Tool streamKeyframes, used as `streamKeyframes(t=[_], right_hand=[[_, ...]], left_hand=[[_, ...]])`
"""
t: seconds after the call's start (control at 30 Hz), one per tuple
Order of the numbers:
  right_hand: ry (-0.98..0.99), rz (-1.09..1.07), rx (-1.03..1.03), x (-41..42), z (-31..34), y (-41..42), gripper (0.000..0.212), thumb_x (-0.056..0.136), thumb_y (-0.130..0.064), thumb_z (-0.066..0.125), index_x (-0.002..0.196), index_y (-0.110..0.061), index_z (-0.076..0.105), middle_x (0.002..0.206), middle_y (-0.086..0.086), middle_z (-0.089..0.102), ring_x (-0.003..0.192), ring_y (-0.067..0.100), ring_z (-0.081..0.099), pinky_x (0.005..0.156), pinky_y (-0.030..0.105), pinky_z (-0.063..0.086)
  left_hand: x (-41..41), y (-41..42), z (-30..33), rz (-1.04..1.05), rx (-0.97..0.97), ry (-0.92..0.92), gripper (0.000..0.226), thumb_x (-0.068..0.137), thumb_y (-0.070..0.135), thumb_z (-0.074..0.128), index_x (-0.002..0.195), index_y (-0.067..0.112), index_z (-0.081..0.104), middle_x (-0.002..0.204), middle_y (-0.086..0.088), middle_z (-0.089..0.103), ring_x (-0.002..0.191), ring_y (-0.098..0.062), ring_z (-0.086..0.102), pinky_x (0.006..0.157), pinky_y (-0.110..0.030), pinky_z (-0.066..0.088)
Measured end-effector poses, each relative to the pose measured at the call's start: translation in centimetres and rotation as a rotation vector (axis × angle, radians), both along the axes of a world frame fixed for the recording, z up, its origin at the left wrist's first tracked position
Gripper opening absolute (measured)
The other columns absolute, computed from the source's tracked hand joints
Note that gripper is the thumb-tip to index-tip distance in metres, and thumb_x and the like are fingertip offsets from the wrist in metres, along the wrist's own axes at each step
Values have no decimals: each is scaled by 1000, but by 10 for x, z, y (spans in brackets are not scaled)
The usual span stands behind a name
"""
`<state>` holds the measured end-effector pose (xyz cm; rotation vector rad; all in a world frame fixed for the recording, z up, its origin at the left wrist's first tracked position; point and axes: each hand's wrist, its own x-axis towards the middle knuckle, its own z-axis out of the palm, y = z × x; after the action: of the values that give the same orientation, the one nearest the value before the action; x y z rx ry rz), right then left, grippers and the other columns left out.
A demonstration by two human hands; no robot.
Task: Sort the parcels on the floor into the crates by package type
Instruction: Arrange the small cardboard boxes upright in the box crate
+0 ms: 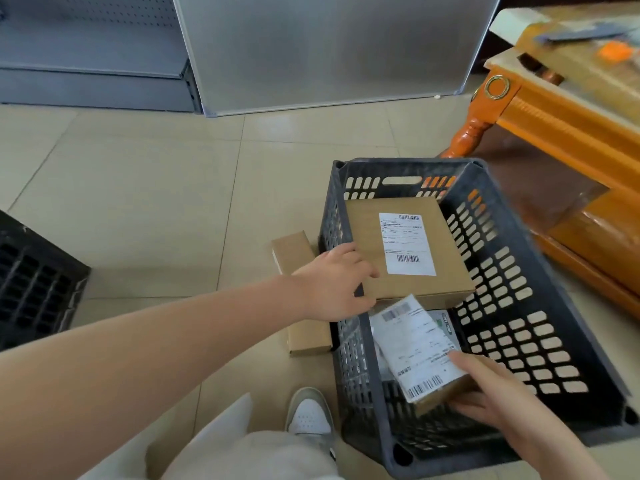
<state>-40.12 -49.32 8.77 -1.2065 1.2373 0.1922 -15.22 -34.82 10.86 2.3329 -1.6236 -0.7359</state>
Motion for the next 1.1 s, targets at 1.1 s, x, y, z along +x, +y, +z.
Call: streamKeyframes(t=[1.1], right_hand=[[129, 409, -70, 38, -64, 10, 24, 106, -25, 44, 126, -22, 56, 123, 3, 67, 111, 24, 66, 103, 44, 51]], left_hand=[[16, 13, -19, 64, 92, -43, 106, 84, 74, 49, 156, 23, -10, 162, 9, -21, 151, -20, 7, 119, -41, 24]])
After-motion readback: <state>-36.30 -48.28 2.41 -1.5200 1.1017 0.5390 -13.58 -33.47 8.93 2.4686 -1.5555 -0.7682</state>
